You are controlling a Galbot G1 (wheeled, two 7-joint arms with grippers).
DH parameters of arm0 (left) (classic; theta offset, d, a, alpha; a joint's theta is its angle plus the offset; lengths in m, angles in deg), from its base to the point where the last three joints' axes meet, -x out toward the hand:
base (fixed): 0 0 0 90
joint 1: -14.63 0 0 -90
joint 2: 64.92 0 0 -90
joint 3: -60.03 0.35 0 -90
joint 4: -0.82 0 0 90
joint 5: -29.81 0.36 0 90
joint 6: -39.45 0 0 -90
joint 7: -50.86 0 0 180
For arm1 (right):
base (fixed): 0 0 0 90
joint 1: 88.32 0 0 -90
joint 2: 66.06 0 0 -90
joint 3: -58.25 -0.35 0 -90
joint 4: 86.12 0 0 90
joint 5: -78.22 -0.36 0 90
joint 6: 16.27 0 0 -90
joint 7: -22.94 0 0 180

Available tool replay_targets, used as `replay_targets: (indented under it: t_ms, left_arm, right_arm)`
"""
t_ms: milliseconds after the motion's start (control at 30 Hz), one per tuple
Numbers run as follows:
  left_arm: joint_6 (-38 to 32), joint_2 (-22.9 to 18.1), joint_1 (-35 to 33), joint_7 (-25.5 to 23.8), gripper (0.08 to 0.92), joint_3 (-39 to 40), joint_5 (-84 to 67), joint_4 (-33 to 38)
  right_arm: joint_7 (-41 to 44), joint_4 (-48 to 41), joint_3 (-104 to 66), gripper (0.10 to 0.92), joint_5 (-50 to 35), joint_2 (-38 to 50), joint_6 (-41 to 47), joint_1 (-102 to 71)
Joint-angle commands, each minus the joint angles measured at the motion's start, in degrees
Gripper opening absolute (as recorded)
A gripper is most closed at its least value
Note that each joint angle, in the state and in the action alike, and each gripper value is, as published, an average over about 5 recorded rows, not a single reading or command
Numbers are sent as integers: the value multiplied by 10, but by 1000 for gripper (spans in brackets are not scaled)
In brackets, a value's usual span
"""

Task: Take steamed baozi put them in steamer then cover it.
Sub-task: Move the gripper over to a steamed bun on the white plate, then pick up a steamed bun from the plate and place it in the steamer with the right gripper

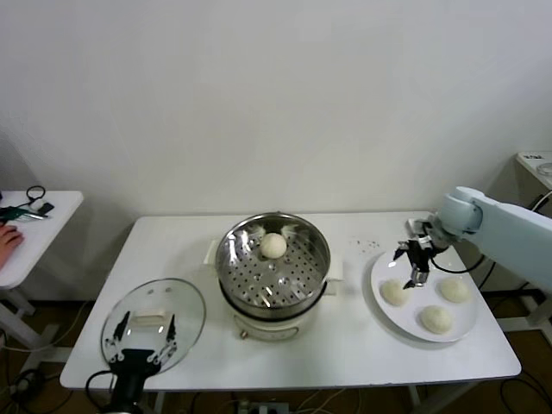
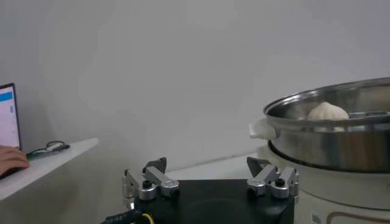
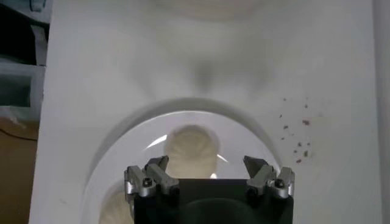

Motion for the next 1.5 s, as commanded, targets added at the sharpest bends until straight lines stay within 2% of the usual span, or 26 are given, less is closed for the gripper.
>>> replay_targets:
  t_ms: [33,633,867,1100,1333,1500]
  left_arm:
    - [0,-1,-1,4,823,-1,0,0]
    - [-1,-2,1,4,823,-2,-10,-7]
    - [-1,-2,2,4,823,-4,-10,-9]
    - [-2,-2,1,4,823,-3,-10,-8]
    - [-3,-2,-4,4,823,-4,-9,-2]
    - [-4,-2,-8,4,823,-3,-8,5]
  right_arm:
    - [2,-47,-58,823,36,-16,8,-78]
    - [11,-105,-67,820,58,-71,-12,-86]
    - [13,-109,-65,739,58,-73,-16,-83]
    - [14,-106,-64,709,52,-67,-17,-76]
    - [8,-81,-25,704,-1,-48,-8,-11]
    - [7,-48,68,705,-103,-42,6,113]
